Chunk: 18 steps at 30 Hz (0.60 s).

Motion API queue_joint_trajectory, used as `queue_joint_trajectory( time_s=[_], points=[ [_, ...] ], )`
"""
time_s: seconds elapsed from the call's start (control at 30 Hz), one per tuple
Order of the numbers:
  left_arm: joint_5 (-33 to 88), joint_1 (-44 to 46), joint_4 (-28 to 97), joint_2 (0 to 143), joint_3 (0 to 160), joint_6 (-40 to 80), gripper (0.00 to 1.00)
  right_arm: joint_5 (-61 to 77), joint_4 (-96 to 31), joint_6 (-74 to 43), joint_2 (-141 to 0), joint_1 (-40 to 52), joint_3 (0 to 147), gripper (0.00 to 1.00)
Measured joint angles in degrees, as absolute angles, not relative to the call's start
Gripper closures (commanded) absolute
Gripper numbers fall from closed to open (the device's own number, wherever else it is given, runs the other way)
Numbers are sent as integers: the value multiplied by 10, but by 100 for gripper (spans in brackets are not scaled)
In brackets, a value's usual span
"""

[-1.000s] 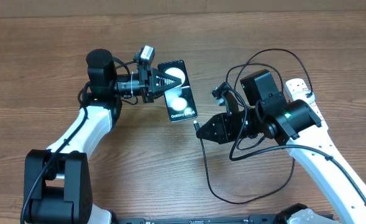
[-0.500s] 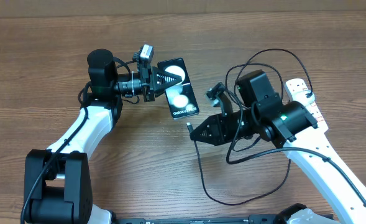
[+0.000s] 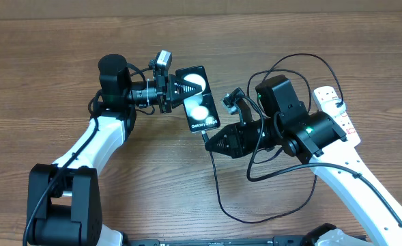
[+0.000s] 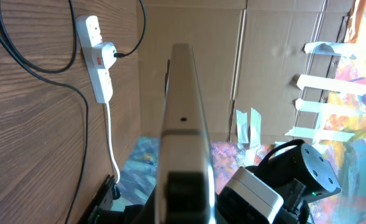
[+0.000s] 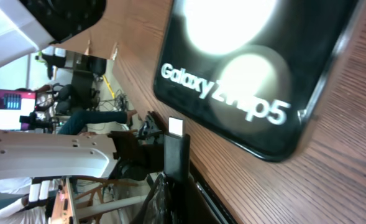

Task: Plug charger to phone and switch on socket
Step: 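Carry the plug toward the bottom port of the phone held by left gripper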

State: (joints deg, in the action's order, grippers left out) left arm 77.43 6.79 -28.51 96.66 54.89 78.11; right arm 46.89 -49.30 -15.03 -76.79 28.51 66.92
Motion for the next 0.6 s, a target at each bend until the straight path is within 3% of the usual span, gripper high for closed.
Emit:
queue_joint_trajectory(
  time_s=[0.6],
  points=[
    [783,68,-285,967,549,780,96,446,-500,-150,-768,285,669,96]
  ],
)
